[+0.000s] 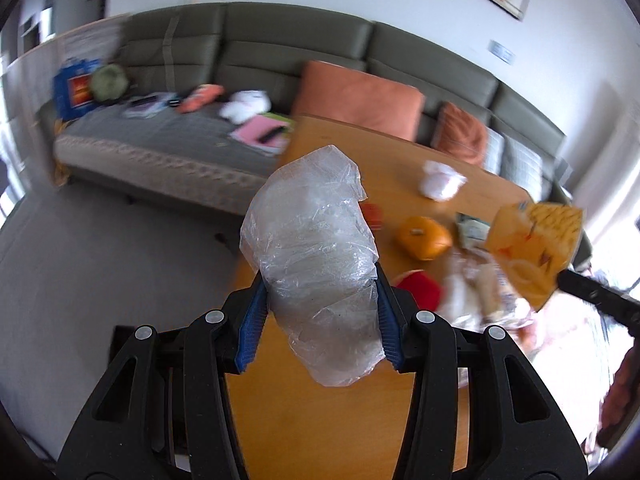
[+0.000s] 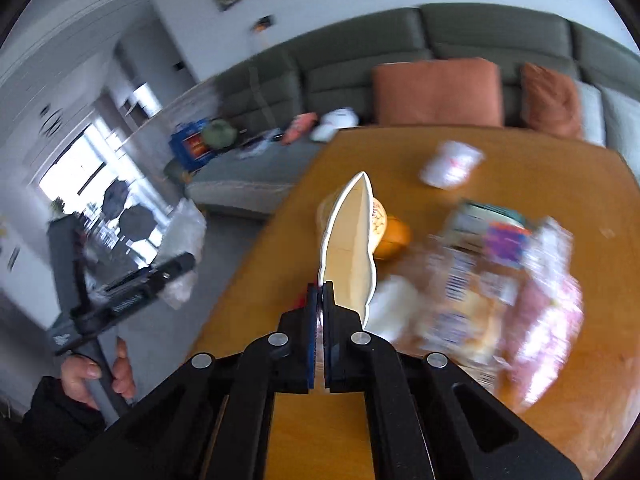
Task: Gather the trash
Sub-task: 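Carry both held bags over the black bin and open both tools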
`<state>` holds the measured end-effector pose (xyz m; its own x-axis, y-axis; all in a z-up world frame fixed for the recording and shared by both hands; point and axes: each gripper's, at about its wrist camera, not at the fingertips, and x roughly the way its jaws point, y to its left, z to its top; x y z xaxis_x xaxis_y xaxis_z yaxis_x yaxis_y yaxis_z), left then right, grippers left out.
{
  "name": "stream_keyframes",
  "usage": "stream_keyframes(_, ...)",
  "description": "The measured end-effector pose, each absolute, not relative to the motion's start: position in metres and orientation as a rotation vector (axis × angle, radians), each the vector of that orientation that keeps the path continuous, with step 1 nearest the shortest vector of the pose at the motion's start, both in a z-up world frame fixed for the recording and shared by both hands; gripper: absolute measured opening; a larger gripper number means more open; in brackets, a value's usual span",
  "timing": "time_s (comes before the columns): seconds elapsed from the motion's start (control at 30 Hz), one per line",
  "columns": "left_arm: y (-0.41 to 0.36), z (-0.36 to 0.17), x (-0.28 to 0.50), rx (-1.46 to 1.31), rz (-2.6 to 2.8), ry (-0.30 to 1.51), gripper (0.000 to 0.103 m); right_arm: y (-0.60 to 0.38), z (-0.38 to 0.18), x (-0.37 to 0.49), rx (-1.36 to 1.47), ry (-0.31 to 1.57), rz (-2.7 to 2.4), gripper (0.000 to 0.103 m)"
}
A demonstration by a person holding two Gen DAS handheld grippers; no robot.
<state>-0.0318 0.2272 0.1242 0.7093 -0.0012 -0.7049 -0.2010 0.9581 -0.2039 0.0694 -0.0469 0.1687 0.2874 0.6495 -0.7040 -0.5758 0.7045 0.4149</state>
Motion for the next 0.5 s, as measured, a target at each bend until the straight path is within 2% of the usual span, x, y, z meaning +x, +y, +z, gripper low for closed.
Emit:
stream_keyframes(0.27, 0.345, 0.108, -0.117, -0.346, 0.377, 0.816, 0.048, 0.095, 0.178, 0.022, -0.032, 1.044, 1.107, 0.003)
stream_keyframes(0.5, 0.413, 0.054, -0.173, -0.429, 0.541, 0.937, 0.048, 0.211, 0.153, -0.028, -0.181, 1.142, 1.299, 0.003)
